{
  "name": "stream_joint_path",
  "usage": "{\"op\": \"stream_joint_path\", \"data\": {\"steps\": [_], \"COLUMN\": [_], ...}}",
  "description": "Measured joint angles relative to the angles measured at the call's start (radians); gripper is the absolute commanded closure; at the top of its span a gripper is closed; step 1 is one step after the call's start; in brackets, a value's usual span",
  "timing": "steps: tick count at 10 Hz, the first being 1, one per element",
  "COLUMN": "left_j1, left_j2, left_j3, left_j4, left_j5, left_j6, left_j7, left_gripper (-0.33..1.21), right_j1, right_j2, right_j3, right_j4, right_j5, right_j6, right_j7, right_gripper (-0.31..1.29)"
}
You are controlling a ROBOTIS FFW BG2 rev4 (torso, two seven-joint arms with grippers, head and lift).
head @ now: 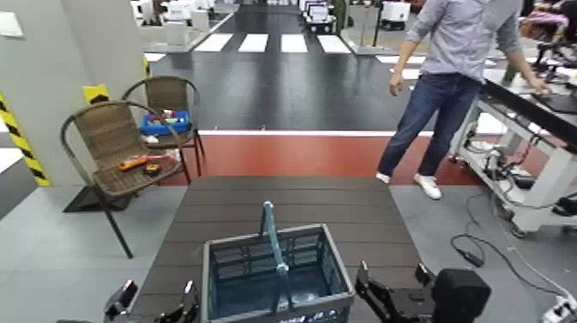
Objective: Place the crate on the table.
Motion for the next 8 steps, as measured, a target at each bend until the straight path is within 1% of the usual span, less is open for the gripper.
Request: {"op": "stream_joint_path", "data": {"steps": [2, 8], "left_j1": [0.005, 0.0], "left_j2": [-0.001, -0.003], "left_j3": [-0.007, -0.01], "left_j4": [0.0, 0.0], "left_j5": [-0.012, -0.012], "left_j6": [-0.011, -0.001], "left_j7": [0.016, 0.025], "left_gripper": [0.1, 0.09], "right_j1": [0.001, 0.0], "right_j2": [0.002, 0.005], "right_j3": [-0.001, 0.0], "right_j4": [0.0, 0.001], "right_j5": [0.002, 0.003], "right_j6": [0.002, 0.002], "right_j7": [0.002, 0.005], "right_gripper": [0.14, 0.14]}}
